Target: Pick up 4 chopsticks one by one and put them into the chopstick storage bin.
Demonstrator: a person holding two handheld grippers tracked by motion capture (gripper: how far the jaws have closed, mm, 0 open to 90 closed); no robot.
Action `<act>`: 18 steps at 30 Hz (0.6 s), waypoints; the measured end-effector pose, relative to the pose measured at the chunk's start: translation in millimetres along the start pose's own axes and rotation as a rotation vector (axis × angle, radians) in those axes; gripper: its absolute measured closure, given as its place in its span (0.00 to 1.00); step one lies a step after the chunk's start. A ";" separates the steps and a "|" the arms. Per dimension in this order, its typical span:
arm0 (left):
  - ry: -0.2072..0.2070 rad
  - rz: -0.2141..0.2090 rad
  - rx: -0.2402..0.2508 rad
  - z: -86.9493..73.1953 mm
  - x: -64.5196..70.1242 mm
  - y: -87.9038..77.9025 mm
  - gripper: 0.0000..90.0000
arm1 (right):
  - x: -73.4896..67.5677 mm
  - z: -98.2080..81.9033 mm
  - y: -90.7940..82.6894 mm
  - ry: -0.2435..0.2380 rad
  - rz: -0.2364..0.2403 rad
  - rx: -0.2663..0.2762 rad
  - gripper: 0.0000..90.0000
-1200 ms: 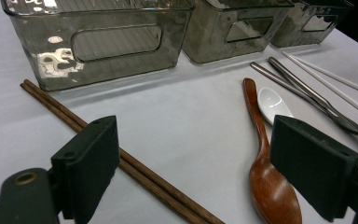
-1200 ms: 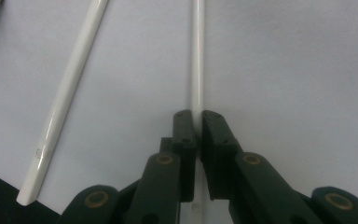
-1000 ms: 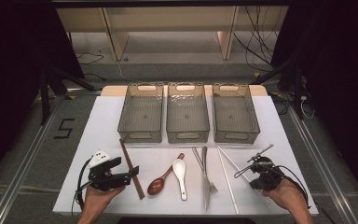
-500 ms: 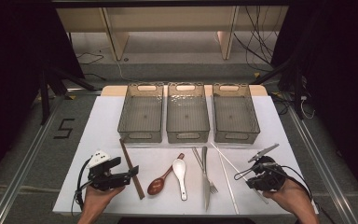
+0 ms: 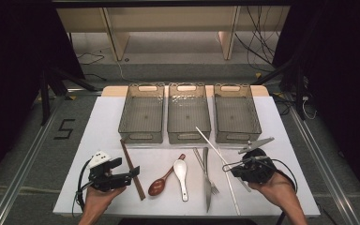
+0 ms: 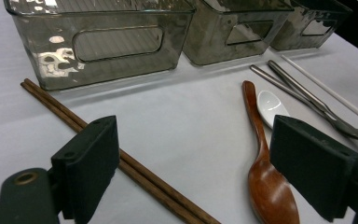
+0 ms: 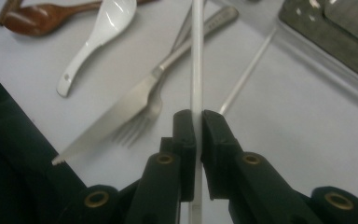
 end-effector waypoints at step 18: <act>-0.073 -0.206 -0.007 34.2 58.2 22.0 0.18 | -52.4 53.8 23.2 -0.087 0.058 0.162 0.94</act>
Point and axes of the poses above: each handheld gripper's, and its own axes: y roughly forward along the jaws, z roughly out of its top, x roughly to its right, the point moved 9 cm from there along y, roughly forward along the jaws, and after that the axes turned 3 degrees about -x, right-handed, at the moved point
